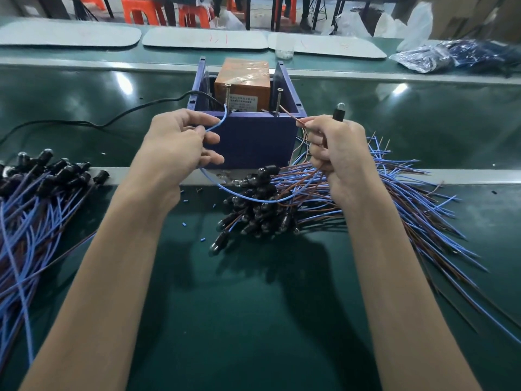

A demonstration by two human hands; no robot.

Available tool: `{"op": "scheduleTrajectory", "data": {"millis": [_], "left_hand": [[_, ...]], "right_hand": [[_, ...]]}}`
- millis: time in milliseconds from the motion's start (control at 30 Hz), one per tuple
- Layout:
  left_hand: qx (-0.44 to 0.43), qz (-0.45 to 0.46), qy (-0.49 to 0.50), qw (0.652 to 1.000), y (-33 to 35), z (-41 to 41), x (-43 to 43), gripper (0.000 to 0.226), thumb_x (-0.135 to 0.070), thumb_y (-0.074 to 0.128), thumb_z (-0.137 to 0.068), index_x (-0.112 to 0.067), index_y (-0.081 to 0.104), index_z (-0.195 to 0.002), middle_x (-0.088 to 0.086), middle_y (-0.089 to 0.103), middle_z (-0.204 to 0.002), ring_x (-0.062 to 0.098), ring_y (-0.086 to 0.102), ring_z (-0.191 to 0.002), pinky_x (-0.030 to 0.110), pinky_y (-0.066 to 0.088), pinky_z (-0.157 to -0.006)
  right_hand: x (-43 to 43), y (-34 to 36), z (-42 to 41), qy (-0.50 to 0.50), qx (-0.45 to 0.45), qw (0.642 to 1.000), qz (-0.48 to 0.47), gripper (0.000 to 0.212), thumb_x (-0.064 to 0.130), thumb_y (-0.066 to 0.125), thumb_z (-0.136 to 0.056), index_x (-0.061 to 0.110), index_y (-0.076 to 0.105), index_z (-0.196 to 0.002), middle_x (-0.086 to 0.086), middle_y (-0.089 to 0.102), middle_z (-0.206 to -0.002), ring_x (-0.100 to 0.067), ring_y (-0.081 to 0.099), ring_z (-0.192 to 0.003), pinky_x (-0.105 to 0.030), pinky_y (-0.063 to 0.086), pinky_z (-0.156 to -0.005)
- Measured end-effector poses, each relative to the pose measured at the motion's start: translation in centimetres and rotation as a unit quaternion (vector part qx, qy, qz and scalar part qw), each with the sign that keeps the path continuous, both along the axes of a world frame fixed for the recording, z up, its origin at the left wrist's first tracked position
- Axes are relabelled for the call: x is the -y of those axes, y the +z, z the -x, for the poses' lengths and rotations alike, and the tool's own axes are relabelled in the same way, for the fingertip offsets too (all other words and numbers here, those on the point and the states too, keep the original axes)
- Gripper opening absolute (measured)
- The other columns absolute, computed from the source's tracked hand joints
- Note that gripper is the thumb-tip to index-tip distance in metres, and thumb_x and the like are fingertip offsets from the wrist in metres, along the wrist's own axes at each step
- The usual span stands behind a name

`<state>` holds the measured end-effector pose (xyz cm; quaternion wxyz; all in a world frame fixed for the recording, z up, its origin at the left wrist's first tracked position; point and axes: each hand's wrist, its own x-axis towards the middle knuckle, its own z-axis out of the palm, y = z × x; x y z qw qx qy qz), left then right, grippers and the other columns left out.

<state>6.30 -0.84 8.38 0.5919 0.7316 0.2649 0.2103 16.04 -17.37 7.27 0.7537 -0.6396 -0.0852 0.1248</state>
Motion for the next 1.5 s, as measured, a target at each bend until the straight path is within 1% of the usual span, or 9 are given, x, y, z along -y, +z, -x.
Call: {"op": "scheduleTrajectory", "data": {"millis": [100, 233, 300, 433, 567, 1167, 1333, 1433, 1500], "left_hand": [[-0.004, -0.008, -0.008, 1.0, 0.1, 0.0, 0.0, 0.034, -0.003, 0.038, -0.102, -0.021, 0.061, -0.083, -0.001, 0.056, -0.075, 0.001, 0.054, -0.037, 0.01, 0.044, -0.045], [-0.015, -0.024, -0.026, 0.999, 0.1, 0.1, -0.2, 0.037, -0.002, 0.036, -0.102, -0.023, 0.061, -0.085, -0.001, 0.056, -0.076, 0.002, 0.057, -0.039, 0.009, 0.046, -0.046], [-0.02, -0.027, -0.03, 0.999, 0.1, 0.1, -0.2, 0.037, -0.003, 0.036, -0.102, -0.023, 0.061, -0.085, -0.001, 0.056, -0.076, 0.002, 0.057, -0.04, 0.008, 0.046, -0.047], [-0.023, -0.024, -0.032, 0.999, 0.1, 0.1, -0.2, 0.036, -0.003, 0.037, -0.102, -0.024, 0.061, -0.085, -0.001, 0.056, -0.075, 0.002, 0.057, -0.04, 0.008, 0.045, -0.046], [-0.025, -0.026, -0.031, 0.999, 0.1, 0.1, -0.2, 0.036, -0.004, 0.037, -0.102, -0.025, 0.062, -0.086, -0.002, 0.057, -0.075, 0.001, 0.058, -0.041, 0.008, 0.046, -0.047], [-0.031, -0.027, -0.049, 0.998, 0.4, 0.4, 0.3, 0.034, -0.004, 0.037, -0.102, -0.024, 0.061, -0.089, -0.001, 0.058, -0.077, 0.002, 0.059, -0.042, 0.009, 0.047, -0.049], [-0.009, -0.014, -0.092, 0.996, 1.0, 0.9, 0.8, 0.024, -0.001, 0.038, -0.102, -0.012, 0.059, -0.101, 0.002, 0.056, -0.074, 0.004, 0.056, -0.041, 0.011, 0.047, -0.048], [-0.004, -0.015, -0.125, 0.992, 1.1, 1.1, 1.0, 0.022, 0.0, 0.039, -0.101, -0.01, 0.059, -0.101, 0.003, 0.056, -0.073, 0.004, 0.058, -0.043, 0.01, 0.045, -0.047], [-0.006, -0.014, -0.141, 0.99, 1.1, 1.1, 1.0, 0.02, 0.0, 0.04, -0.101, -0.008, 0.058, -0.103, 0.002, 0.058, -0.072, 0.004, 0.06, -0.046, 0.011, 0.046, -0.049]], "right_hand": [[0.1, 0.1, 0.2, 0.007, 0.0, 1.0, 0.002, 0.018, 0.003, 0.048, -0.09, 0.008, 0.06, -0.076, 0.003, 0.027, -0.055, -0.004, 0.02, -0.039, -0.016, 0.019, -0.035], [0.2, 0.3, 0.3, 0.011, 0.007, 1.0, 0.0, 0.032, 0.001, 0.046, -0.088, 0.019, 0.036, -0.063, 0.011, 0.026, -0.045, -0.004, 0.018, -0.037, -0.014, 0.018, -0.033], [0.3, 0.4, 0.4, 0.013, 0.003, 1.0, -0.009, 0.035, -0.001, 0.045, -0.088, 0.02, 0.033, -0.062, 0.012, 0.025, -0.044, -0.003, 0.018, -0.036, -0.014, 0.017, -0.033], [0.2, 0.4, 0.4, 0.007, -0.004, 1.0, -0.011, 0.031, -0.001, 0.045, -0.088, 0.019, 0.037, -0.065, 0.01, 0.026, -0.045, -0.003, 0.019, -0.035, -0.014, 0.019, -0.032], [0.3, 0.3, 0.3, 0.014, 0.005, 1.0, -0.013, 0.035, -0.001, 0.046, -0.087, 0.02, 0.033, -0.062, 0.011, 0.026, -0.043, -0.003, 0.019, -0.036, -0.013, 0.019, -0.033], [0.5, 0.0, 0.1, 0.028, 0.007, 1.0, -0.002, 0.035, 0.001, 0.047, -0.087, 0.019, 0.036, -0.059, 0.011, 0.028, -0.043, -0.004, 0.02, -0.035, -0.014, 0.02, -0.032], [0.4, 0.5, -0.1, 0.025, -0.039, 0.999, -0.002, 0.025, 0.01, 0.046, -0.091, 0.012, 0.056, -0.068, 0.008, 0.034, -0.047, -0.005, 0.025, -0.038, -0.015, 0.019, -0.033], [0.3, 1.0, -0.3, -0.001, -0.042, 0.998, 0.055, 0.037, 0.023, 0.045, -0.095, 0.013, 0.058, -0.062, 0.006, 0.046, -0.048, -0.008, 0.041, -0.041, -0.015, 0.029, -0.04], [0.6, 1.2, -0.3, -0.025, -0.003, 0.988, 0.151, 0.043, 0.034, 0.044, -0.097, 0.015, 0.062, -0.063, 0.005, 0.056, -0.056, -0.006, 0.05, -0.051, -0.019, 0.036, -0.052]]}}
